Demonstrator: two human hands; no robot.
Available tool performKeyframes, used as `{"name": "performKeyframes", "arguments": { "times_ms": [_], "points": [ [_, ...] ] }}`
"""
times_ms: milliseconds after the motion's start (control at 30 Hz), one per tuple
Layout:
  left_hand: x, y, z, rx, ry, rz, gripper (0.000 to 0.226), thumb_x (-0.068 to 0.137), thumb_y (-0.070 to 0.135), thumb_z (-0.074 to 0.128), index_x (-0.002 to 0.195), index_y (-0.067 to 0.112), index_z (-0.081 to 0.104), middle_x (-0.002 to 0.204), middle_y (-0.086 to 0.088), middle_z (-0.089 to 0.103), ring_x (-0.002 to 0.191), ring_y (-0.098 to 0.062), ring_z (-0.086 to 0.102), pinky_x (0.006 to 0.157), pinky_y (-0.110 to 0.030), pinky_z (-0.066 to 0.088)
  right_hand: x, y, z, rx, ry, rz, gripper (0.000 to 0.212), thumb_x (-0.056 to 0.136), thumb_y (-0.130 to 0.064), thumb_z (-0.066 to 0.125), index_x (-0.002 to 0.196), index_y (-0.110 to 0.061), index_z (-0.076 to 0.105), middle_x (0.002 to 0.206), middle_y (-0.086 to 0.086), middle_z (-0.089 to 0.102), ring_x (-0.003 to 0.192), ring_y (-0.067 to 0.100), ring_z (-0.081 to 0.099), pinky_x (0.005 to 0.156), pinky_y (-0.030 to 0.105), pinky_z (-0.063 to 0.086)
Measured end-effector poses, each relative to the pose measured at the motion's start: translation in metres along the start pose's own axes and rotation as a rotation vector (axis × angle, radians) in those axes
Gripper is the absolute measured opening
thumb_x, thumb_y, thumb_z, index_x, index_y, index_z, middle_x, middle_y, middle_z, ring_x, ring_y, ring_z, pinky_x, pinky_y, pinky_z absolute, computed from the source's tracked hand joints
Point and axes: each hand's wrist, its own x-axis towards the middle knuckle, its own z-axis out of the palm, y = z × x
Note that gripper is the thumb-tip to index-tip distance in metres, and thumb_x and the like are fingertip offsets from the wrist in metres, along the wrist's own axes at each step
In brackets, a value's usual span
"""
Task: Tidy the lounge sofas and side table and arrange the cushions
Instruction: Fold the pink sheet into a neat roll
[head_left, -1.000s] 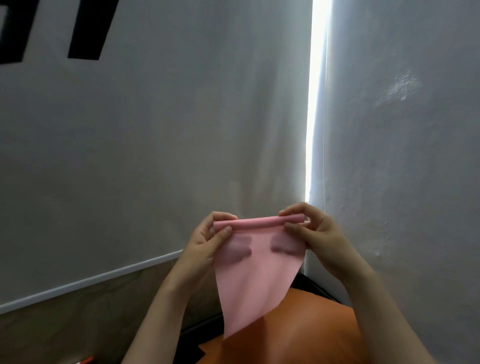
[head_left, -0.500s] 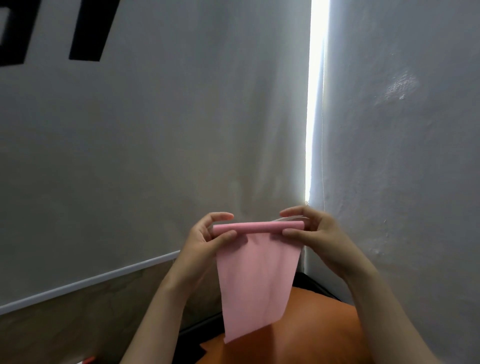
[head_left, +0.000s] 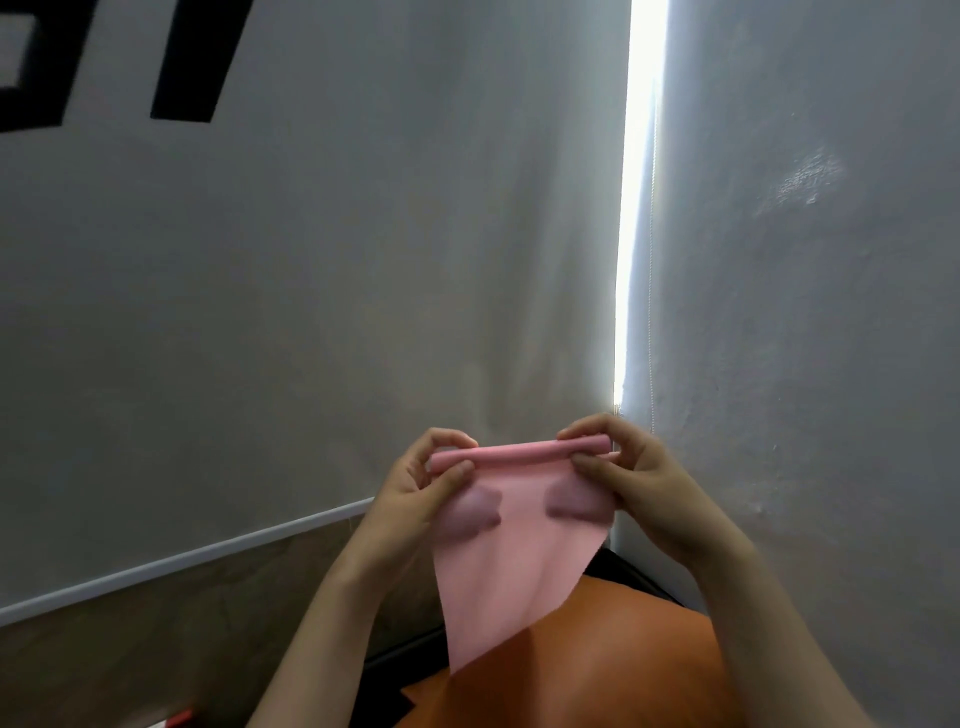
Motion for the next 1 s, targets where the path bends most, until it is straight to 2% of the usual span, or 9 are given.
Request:
{"name": "performKeyframes", "arguments": {
  "times_ms": [167,300,400,500,633,700,800,900,1000],
  "points": [
    [-0.0024,0.0045,-0.0010,-0.019,0.029,-0.018,0.008,0.085,0.005,0.062,0.091,0.010,0.061,0.078,-0.002,0.060,0.069,-0.011,0.059,0.054,-0.026,0.054,0.0000,-0.0020,0.0000,0.014,0.001,0.013,0.025,0.084,-0.003,0.065,0.089,-0.026,0.073,0.080,0.003,0.067,0.076,0.018,0.063,0.069,0.025,0.051],
    [-0.0025,0.0045,-0.0015,0.032,0.069,-0.007,0.005,0.079,0.021,0.068,0.080,0.017,0.066,0.078,-0.004,0.060,0.073,-0.017,0.058,0.064,-0.033,0.053,0.0003,-0.0020,0.0037,0.003,0.038,0.016,0.008,0.073,-0.026,0.072,0.080,-0.023,0.075,0.078,0.004,0.069,0.073,0.016,0.065,0.070,0.027,0.050],
    [-0.0047,0.0048,0.0009,-0.032,0.078,-0.029,0.012,0.087,0.005,0.063,0.098,0.012,0.061,0.077,-0.011,0.065,0.068,-0.017,0.066,0.054,-0.025,0.054,0.0003,-0.0016,0.0046,0.005,0.056,0.006,0.011,0.072,-0.026,0.073,0.082,-0.022,0.074,0.080,0.006,0.071,0.072,0.015,0.066,0.067,0.022,0.052],
    [-0.0045,0.0047,-0.0028,-0.007,0.072,-0.048,0.030,0.085,0.003,0.065,0.112,0.014,0.058,0.083,-0.012,0.072,0.074,-0.023,0.071,0.060,-0.026,0.057,-0.0006,-0.0009,0.0018,0.015,0.040,0.023,0.029,0.072,-0.017,0.075,0.100,-0.019,0.070,0.090,0.011,0.074,0.081,0.019,0.070,0.073,0.024,0.055],
    [-0.0050,0.0072,-0.0029,0.038,0.081,-0.036,0.030,0.070,0.012,0.075,0.098,0.010,0.064,0.082,-0.007,0.068,0.076,-0.019,0.067,0.063,-0.028,0.056,0.0007,0.0016,0.0005,-0.063,0.056,0.004,0.021,0.081,-0.003,0.070,0.098,-0.014,0.071,0.089,0.003,0.073,0.086,0.013,0.068,0.076,0.022,0.053],
    [-0.0056,0.0087,-0.0009,0.028,0.069,-0.028,0.027,0.070,0.014,0.074,0.094,0.009,0.064,0.080,-0.006,0.069,0.074,-0.018,0.067,0.060,-0.027,0.055,-0.0003,0.0010,0.0018,-0.037,0.067,0.004,0.018,0.080,-0.008,0.070,0.098,-0.013,0.071,0.086,0.002,0.072,0.085,0.013,0.068,0.076,0.022,0.054],
    [-0.0056,0.0085,-0.0004,-0.020,0.051,-0.030,0.022,0.076,0.014,0.067,0.095,0.008,0.060,0.081,-0.008,0.071,0.076,-0.022,0.070,0.062,-0.030,0.059,-0.0020,-0.0003,0.0041,0.006,0.081,0.006,0.017,0.077,-0.022,0.070,0.094,-0.020,0.073,0.084,0.006,0.072,0.083,0.020,0.069,0.079,0.033,0.056],
    [-0.0069,0.0078,0.0004,-0.008,0.033,-0.026,0.019,0.080,0.016,0.065,0.096,0.009,0.057,0.078,-0.010,0.065,0.070,-0.021,0.066,0.058,-0.031,0.058,-0.0037,-0.0012,0.0052,-0.016,0.074,0.007,0.015,0.078,-0.029,0.068,0.092,-0.026,0.072,0.076,0.006,0.067,0.073,0.022,0.065,0.070,0.038,0.054],
    [-0.0072,0.0072,0.0003,-0.034,0.017,-0.023,0.019,0.078,0.013,0.066,0.095,0.010,0.057,0.080,-0.009,0.062,0.069,-0.019,0.062,0.054,-0.032,0.057,-0.0058,-0.0039,0.0037,0.023,0.060,0.004,0.018,0.077,-0.023,0.068,0.094,-0.020,0.071,0.074,0.006,0.067,0.068,0.020,0.065,0.061,0.028,0.055]
  ]
}}
